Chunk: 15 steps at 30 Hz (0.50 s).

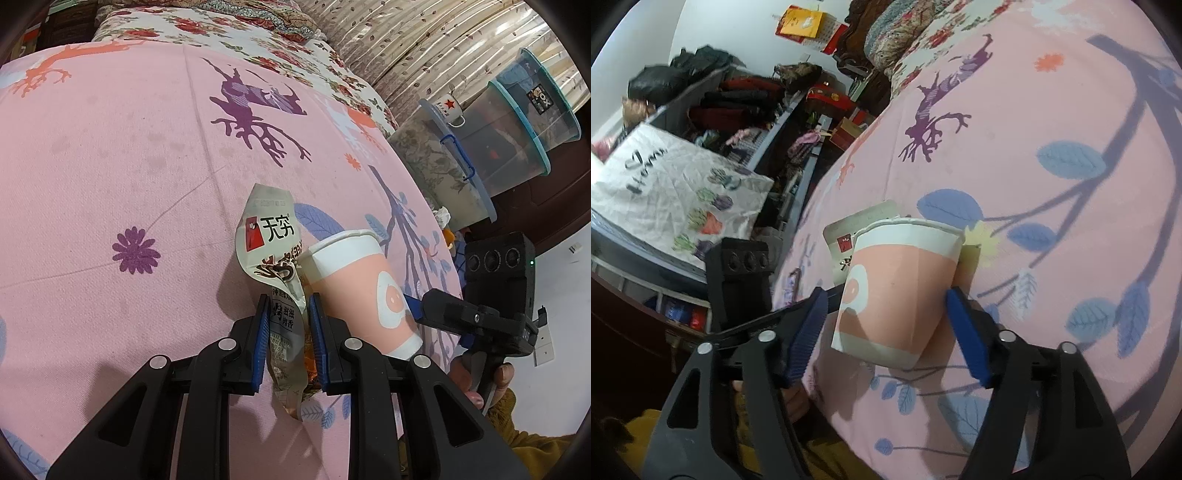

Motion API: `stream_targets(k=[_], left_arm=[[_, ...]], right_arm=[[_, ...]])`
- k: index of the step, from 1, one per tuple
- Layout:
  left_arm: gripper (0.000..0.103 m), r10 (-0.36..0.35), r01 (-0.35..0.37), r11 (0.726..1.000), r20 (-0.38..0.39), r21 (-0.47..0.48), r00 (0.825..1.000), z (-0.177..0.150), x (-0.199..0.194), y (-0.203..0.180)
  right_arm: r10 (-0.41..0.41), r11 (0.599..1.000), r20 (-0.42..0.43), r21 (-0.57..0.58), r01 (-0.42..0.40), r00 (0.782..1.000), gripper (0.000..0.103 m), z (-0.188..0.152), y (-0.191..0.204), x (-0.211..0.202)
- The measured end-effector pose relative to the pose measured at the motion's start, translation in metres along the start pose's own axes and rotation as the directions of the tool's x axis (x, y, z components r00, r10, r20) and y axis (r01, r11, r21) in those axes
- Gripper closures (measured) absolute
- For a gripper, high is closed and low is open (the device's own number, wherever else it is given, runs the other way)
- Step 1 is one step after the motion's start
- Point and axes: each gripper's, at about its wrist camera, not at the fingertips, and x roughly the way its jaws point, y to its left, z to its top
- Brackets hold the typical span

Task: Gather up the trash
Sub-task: 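Hold the snack packet in the left gripper while the right gripper regrips the pink cup, then carry the packet and cup to the wastebasket and open both grippers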

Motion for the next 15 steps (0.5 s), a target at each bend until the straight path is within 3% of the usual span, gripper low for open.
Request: stream_targets(k=[4, 9, 15], left_arm=[[0.083, -0.007, 0.007, 1.000, -0.001, -0.003, 1.000, 0.000, 0.000, 0.001], [0.083, -0.014, 0.014, 1.000, -0.002, -0.002, 1.000, 0.001, 0.003, 0.001], [0.083, -0.019, 0.019, 1.000, 0.000, 0.002, 1.000, 0.002, 0.005, 0.004]], right_arm=[[-0.054, 0.997, -0.008, -0.057, 0.054, 0.998, 0.033, 0.000, 0.008, 0.009], [0.019, 1.000, -0.003, 0.000, -0.019, 1.000, 0.032, 0.008, -0.001, 0.007], [-0.012, 1.000, 0.000, -0.024, 0.012, 1.000, 0.032, 0.010, 0.004, 0.014]])
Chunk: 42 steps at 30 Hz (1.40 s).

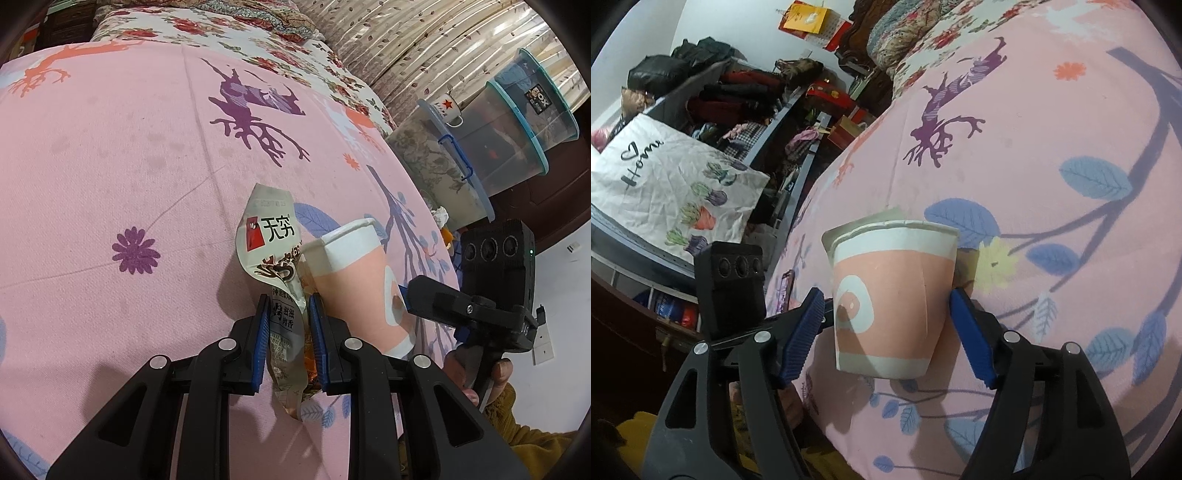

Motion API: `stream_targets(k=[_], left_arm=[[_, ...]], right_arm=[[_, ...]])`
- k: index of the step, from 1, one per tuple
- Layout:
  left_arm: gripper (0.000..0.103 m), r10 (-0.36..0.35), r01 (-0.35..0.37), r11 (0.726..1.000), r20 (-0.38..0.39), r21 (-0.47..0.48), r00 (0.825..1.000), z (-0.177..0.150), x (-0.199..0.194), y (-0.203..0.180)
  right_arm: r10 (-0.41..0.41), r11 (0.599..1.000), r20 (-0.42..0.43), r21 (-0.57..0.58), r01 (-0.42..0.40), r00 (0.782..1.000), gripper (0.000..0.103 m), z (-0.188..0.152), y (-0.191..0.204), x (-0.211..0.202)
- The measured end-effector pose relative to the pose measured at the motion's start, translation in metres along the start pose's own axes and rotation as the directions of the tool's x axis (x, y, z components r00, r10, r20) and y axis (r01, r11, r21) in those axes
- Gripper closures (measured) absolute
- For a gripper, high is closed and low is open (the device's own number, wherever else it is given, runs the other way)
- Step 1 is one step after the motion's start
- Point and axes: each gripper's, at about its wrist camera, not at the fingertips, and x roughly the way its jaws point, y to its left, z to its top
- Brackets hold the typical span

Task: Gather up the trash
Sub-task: 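Carry the packet and cup to the wastebasket and open both grippers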

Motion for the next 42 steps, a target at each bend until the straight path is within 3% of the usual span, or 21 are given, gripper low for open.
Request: stream_targets(k=[5, 10, 14, 17, 20, 25, 29, 36, 39, 42], left_arm=[[0.083, -0.020, 0.020, 1.000, 0.001, -0.010, 1.000, 0.000, -0.001, 0.007], [0.084, -0.011, 0.011, 1.000, 0.003, -0.007, 1.000, 0.001, 0.000, 0.009], [0.085, -0.028, 0.028, 0.999, 0.004, -0.044, 1.000, 0.000, -0.003, 0.015], [0.085, -0.053, 0.054, 0.996, 0.008, -0.067, 0.999, 0.002, -0.007, 0.017], [0.085, -0.004, 0.005, 0.999, 0.023, -0.054, 1.000, 0.005, -0.012, 0.014], [0.084, 0.017, -0.016, 0.998, 0.027, -0.062, 0.999, 0.009, -0.014, 0.015], [0.084, 0.002, -0.001, 0.998, 0.018, -0.062, 1.000, 0.010, -0.013, 0.012], [0.084, -0.011, 0.010, 0.999, 0.011, 0.044, 1.000, 0.036, -0.009, -0.028], [0.084, -0.032, 0.034, 0.993, -0.024, 0.110, 0.999, 0.054, 0.008, -0.057], [0.084, -0.050, 0.062, 0.979, -0.065, 0.192, 0.997, 0.072, 0.032, -0.099]], right_arm=[[-0.011, 1.000, 0.006, 0.006, 0.011, 1.000, 0.041, 0.002, -0.002, 0.003], [-0.039, 0.999, 0.015, -0.031, 0.039, 0.999, 0.041, 0.000, 0.003, 0.007], [-0.024, 1.000, 0.019, -0.017, 0.024, 1.000, 0.053, 0.000, 0.001, 0.005], [-0.034, 0.997, 0.043, -0.061, 0.037, 0.998, 0.055, -0.001, 0.012, -0.002], [-0.081, 0.984, 0.097, -0.153, 0.095, 0.992, 0.056, -0.005, 0.031, -0.012], [-0.183, 0.944, 0.216, -0.234, 0.233, 0.959, 0.056, -0.009, 0.045, -0.033], [-0.206, 0.950, 0.226, -0.188, 0.250, 0.952, 0.056, -0.006, 0.027, -0.043], [-0.218, 0.968, 0.321, -0.053, 0.247, 0.922, 0.056, 0.004, -0.010, -0.088], [-0.239, 0.966, 0.386, 0.004, 0.257, 0.891, 0.056, 0.005, -0.029, -0.123], [-0.276, 0.959, 0.459, 0.071, 0.275, 0.844, 0.056, 0.003, -0.053, -0.167]])
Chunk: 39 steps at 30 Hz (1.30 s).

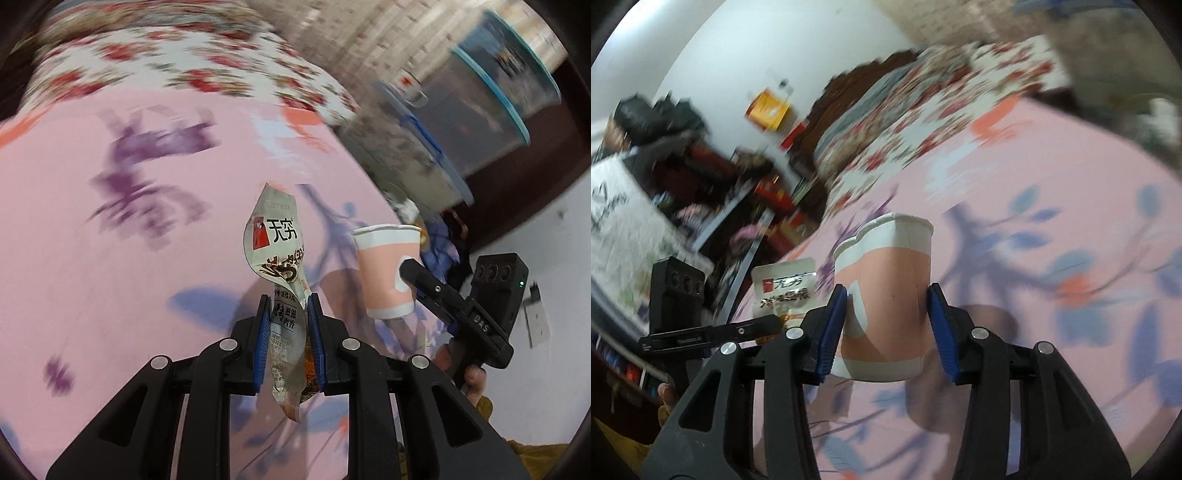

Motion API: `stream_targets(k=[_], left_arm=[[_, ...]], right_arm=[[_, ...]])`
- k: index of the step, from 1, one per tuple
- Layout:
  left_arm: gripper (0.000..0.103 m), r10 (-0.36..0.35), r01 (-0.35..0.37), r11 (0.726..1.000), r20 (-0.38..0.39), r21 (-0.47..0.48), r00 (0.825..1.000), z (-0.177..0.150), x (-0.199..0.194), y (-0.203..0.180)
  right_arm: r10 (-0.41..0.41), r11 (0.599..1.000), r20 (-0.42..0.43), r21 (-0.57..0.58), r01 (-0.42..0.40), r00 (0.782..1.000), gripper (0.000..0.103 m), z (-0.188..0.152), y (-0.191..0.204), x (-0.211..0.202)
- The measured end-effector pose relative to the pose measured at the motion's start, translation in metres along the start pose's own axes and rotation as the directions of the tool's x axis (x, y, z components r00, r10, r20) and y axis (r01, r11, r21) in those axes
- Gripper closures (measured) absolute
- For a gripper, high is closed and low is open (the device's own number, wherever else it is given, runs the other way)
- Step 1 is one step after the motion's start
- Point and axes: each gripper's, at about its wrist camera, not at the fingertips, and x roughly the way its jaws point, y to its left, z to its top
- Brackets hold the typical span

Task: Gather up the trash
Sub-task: 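Carry the packet and cup to the wastebasket and open both grippers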

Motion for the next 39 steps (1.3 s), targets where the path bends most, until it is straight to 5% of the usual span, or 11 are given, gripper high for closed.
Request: stream_targets(k=[5, 12, 16, 21, 25, 30, 34, 36, 39], left_arm=[[0.084, -0.080, 0.091, 0.987, -0.084, 0.135, 0.993, 0.057, 0.059, -0.078], [0.084, -0.182, 0.233, 0.941, -0.213, 0.244, 0.960, 0.124, 0.167, -0.194], [0.084, -0.212, 0.287, 0.925, -0.287, 0.248, 0.934, 0.145, 0.236, -0.246], [0.084, -0.208, 0.298, 0.931, -0.365, 0.210, 0.908, 0.165, 0.324, -0.284], [0.084, -0.101, 0.208, 0.950, -0.400, 0.234, 0.911, 0.167, 0.376, -0.288], [0.080, -0.121, 0.218, 0.957, -0.416, 0.194, 0.901, 0.168, 0.391, -0.277], [0.061, -0.114, 0.223, 0.953, -0.441, 0.204, 0.890, 0.163, 0.393, -0.284], [0.049, -0.108, 0.215, 0.952, -0.418, 0.218, 0.902, 0.162, 0.382, -0.288], [0.034, -0.094, 0.191, 0.948, -0.348, 0.256, 0.933, 0.167, 0.357, -0.292]], right_arm=[[-0.110, 0.992, 0.125, 0.072, 0.102, 0.986, 0.056, 0.033, -0.063, -0.054], [-0.291, 0.944, 0.286, 0.242, 0.225, 0.913, 0.056, 0.099, -0.178, -0.134], [-0.366, 0.909, 0.253, 0.302, 0.286, 0.896, 0.056, 0.137, -0.239, -0.139], [-0.358, 0.889, 0.155, 0.360, 0.285, 0.921, 0.055, 0.163, -0.298, -0.116], [-0.372, 0.885, 0.090, 0.335, 0.324, 0.924, 0.055, 0.168, -0.310, -0.091], [-0.443, 0.880, 0.048, 0.216, 0.423, 0.895, 0.047, 0.179, -0.305, -0.066], [-0.479, 0.873, 0.056, 0.133, 0.469, 0.876, 0.041, 0.186, -0.294, -0.056], [-0.460, 0.883, 0.096, 0.153, 0.444, 0.883, 0.029, 0.185, -0.287, -0.067], [-0.455, 0.887, 0.168, 0.179, 0.427, 0.875, 0.028, 0.183, -0.280, -0.086]])
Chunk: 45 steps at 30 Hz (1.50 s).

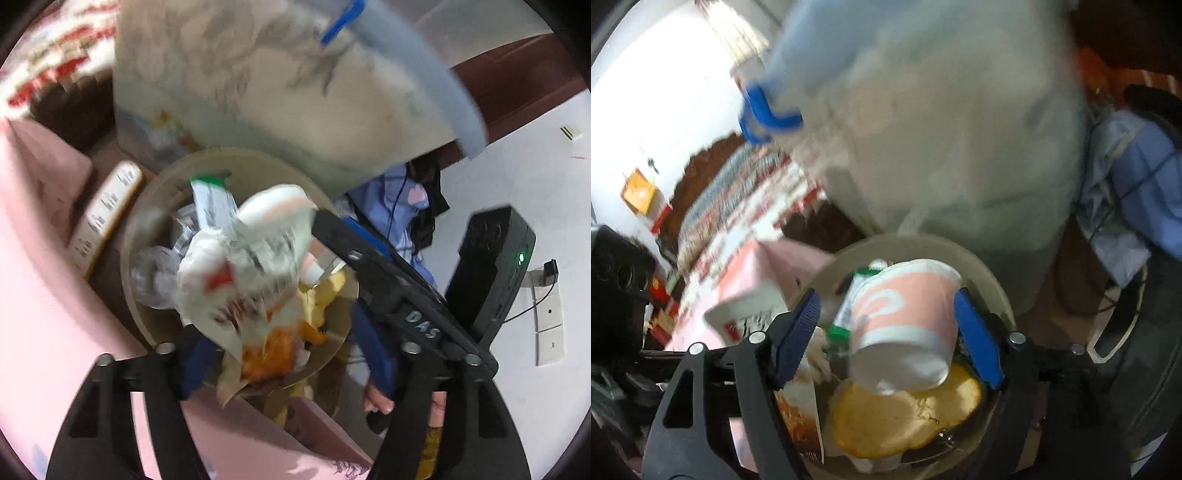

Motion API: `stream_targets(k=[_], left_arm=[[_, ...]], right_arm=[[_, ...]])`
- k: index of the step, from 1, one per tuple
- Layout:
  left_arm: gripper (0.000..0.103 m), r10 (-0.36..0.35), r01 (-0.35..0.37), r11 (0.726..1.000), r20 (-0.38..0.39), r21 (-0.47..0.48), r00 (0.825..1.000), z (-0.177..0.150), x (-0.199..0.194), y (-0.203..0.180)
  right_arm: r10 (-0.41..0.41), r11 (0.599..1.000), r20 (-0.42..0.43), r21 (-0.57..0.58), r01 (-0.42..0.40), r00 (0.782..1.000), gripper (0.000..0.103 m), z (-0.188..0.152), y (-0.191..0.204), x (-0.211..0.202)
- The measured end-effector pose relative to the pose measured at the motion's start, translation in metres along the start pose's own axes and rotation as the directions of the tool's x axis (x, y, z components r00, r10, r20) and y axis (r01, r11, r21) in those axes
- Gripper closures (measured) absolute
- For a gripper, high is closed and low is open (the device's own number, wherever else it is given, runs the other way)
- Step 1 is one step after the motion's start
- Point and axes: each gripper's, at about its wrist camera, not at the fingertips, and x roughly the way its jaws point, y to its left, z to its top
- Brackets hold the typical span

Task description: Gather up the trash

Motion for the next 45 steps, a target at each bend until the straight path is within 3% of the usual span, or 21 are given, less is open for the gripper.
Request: stream_targets(k=[7, 12, 14, 16, 19, 26, 31, 37, 38, 40, 45], left_arm=[[0.032, -0.015, 0.018, 0.999, 0.078, -0.031, 0.997, -0.005, -0.049, 0.001], [0.032, -0.048, 0.051, 0.998, 0.148, -0.019, 0.988, -0.032, -0.102, 0.001], [0.032, -0.035, 0.034, 0.999, 0.190, 0.011, 0.981, -0.053, -0.126, 0.002], [0.027, 0.030, -0.040, 0.999, 0.242, 0.036, 0.970, -0.083, -0.155, 0.006], [0.022, 0.139, -0.159, 0.986, 0.306, 0.041, 0.942, -0.130, -0.185, 0.013], [0.011, 0.310, -0.358, 0.931, 0.357, 0.074, 0.881, -0.237, -0.216, 0.022], [0.009, 0.363, -0.412, 0.910, 0.399, 0.041, 0.842, -0.288, -0.238, 0.029], [0.009, 0.459, -0.512, 0.859, 0.438, 0.003, 0.773, -0.319, -0.255, 0.029], [0.009, 0.487, -0.540, 0.842, 0.444, -0.009, 0.752, -0.324, -0.259, 0.030], [0.009, 0.513, -0.567, 0.823, 0.457, -0.024, 0.726, -0.331, -0.264, 0.030], [0.009, 0.550, -0.604, 0.795, 0.485, -0.055, 0.680, -0.344, -0.276, 0.031]], right_arm=[[-0.021, 0.999, 0.053, -0.043, 0.023, 0.998, 0.028, -0.009, 0.021, -0.040], [0.035, 0.999, 0.097, -0.027, -0.033, 0.995, 0.028, -0.031, 0.037, -0.077], [0.077, 0.997, 0.110, -0.007, -0.077, 0.991, 0.028, -0.051, 0.047, -0.098], [0.103, 0.994, 0.121, 0.008, -0.105, 0.987, 0.028, -0.076, 0.059, -0.116], [0.111, 0.993, 0.132, 0.036, -0.116, 0.985, 0.027, -0.116, 0.076, -0.135], [0.074, 0.988, 0.099, 0.128, -0.087, 0.992, 0.027, -0.195, 0.115, -0.155], [0.055, 0.992, 0.072, 0.112, -0.063, 0.996, 0.022, -0.228, 0.153, -0.168], [0.025, 0.996, 0.106, 0.078, -0.033, 0.994, 0.009, -0.252, 0.194, -0.193], [0.020, 0.997, 0.110, 0.067, -0.028, 0.994, 0.008, -0.255, 0.200, -0.197], [0.019, 0.999, 0.121, 0.048, -0.025, 0.992, 0.007, -0.261, 0.212, -0.204], [-0.012, 0.999, 0.138, 0.053, 0.005, 0.990, 0.004, -0.274, 0.226, -0.214]])
